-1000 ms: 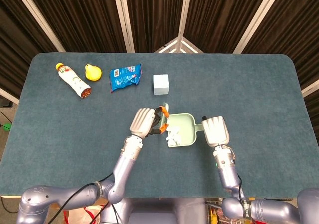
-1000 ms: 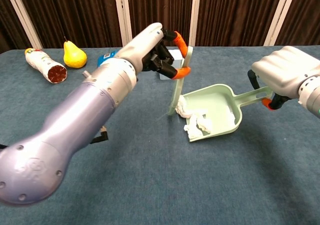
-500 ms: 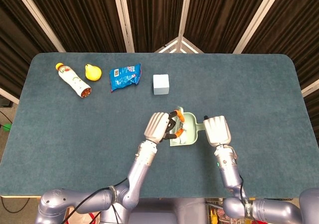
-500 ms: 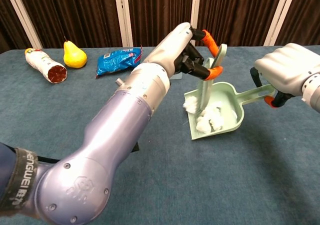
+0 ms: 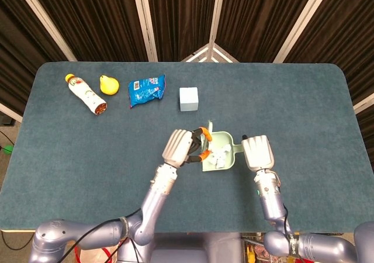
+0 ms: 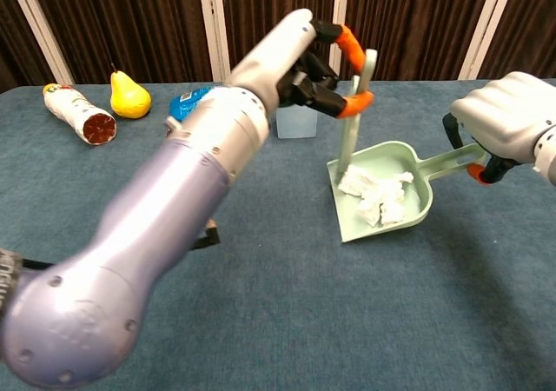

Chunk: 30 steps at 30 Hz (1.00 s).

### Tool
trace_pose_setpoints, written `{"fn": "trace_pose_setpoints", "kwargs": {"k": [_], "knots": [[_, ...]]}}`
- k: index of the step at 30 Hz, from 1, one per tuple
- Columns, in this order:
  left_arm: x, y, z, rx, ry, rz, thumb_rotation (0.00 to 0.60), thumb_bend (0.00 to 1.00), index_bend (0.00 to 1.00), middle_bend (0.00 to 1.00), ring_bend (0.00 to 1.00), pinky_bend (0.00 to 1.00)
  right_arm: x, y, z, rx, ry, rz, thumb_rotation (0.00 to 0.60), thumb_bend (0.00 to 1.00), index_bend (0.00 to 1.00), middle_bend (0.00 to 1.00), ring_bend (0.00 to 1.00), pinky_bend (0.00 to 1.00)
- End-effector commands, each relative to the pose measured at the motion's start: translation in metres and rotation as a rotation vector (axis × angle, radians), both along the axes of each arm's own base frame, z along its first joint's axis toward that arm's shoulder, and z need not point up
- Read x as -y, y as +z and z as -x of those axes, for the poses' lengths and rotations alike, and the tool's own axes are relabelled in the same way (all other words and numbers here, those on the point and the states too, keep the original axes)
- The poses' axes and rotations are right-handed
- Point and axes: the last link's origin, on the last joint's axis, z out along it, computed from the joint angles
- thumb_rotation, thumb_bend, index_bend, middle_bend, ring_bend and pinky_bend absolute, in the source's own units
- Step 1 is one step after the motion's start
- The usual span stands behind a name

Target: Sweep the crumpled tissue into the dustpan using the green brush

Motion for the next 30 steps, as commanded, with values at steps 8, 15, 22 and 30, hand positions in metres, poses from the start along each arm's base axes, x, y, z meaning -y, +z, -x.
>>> {"fn": "trace_pose_setpoints", "kwargs": {"k": [8,15,22,30], "knots": [[-0.010,0.038,0.017,0.029,0.004,-0.049,0.600,0.52,0.75,1.00,1.00,1.00,-0.005,-0.002,-0.005,-0.006,0.008,-0.007,0.600,0.47,0.44,0.82,0.84,0.82],[-0.014,0.069,0.027,0.027,-0.003,-0.099,0.600,0.52,0.75,1.00,1.00,1.00,-0.012,-0.002,-0.005,-0.031,0.000,-0.024,0.600,0.47,0.00,0.82,0.83,0.82],[-0.014,0.097,0.041,-0.013,-0.007,-0.151,0.600,0.52,0.75,1.00,1.00,1.00,-0.018,0.001,-0.007,-0.043,-0.008,-0.017,0.600,0.47,0.00,0.82,0.83,0.82],[-0.011,0.134,0.074,-0.278,-0.034,-0.263,0.600,0.52,0.75,1.00,1.00,1.00,-0.026,0.015,-0.008,-0.032,-0.001,0.006,0.600,0.47,0.00,0.82,0.83,0.82]]}}
